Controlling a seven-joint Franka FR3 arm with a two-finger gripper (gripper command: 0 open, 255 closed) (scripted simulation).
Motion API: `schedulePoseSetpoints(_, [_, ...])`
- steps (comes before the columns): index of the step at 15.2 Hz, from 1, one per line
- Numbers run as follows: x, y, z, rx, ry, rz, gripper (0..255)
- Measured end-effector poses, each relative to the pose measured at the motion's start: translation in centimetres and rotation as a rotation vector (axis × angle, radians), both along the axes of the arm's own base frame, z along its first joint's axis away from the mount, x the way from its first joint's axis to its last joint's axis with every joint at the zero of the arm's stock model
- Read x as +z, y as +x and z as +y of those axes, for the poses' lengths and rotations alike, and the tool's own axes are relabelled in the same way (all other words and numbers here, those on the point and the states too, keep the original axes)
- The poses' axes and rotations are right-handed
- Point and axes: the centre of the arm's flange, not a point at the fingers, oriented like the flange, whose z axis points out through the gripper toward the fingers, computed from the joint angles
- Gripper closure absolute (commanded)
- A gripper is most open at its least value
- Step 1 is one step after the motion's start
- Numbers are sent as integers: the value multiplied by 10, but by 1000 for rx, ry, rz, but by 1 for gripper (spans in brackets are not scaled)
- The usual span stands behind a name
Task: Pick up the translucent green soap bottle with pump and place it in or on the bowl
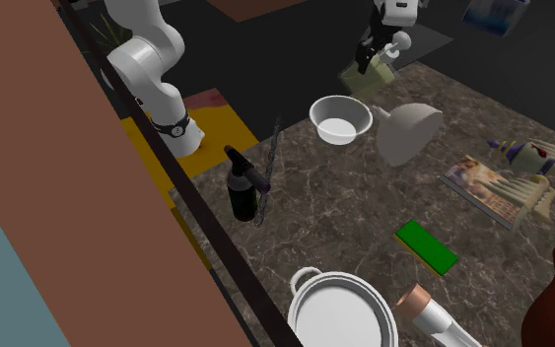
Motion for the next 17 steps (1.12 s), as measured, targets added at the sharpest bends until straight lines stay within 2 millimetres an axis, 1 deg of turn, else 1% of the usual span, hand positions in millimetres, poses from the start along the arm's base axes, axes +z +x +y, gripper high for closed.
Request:
schedulePoseSetpoints(10, [-54,-2,1,1,0,0,255])
schedulePoseSetpoints(17, [-57,-5,3,6,5,-1,255])
